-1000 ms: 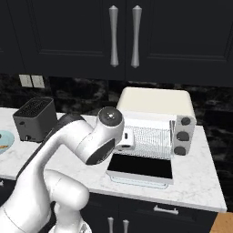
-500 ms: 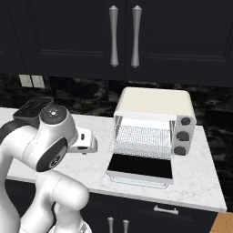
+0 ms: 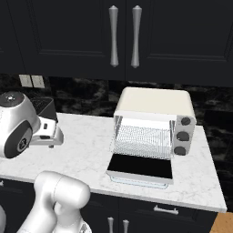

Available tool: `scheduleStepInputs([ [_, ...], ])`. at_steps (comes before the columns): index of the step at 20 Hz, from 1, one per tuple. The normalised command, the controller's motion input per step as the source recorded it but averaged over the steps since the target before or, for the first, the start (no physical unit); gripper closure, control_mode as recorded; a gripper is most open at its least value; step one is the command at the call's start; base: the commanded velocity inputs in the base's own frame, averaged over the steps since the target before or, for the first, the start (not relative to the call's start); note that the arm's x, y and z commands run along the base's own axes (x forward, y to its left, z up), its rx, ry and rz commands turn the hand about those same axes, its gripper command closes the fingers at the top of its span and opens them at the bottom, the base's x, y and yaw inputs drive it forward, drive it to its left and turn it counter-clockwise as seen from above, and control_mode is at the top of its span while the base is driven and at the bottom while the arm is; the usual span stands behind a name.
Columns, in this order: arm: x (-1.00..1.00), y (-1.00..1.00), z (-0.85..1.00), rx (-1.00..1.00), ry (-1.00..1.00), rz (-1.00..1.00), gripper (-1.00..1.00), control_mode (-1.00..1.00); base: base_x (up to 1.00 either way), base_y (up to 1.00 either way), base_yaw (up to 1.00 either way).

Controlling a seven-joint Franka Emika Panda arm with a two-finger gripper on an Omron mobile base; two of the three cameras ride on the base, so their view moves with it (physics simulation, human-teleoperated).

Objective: Pick up the kebab skewer and baguette bread, and place them inside the toaster oven. Close the toaster oven door and start by setting the timer.

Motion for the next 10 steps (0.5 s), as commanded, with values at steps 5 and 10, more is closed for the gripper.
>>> scheduleStepInputs([
  [5,-0.13,1.00,0.00,0.00,0.00,0.04,-1.00,-1.00,0.00,0.00,0.00],
  [10,-0.22,1.00,-0.01,0.00,-0.02,0.03,-1.00,-1.00,0.00,0.00,0.00],
])
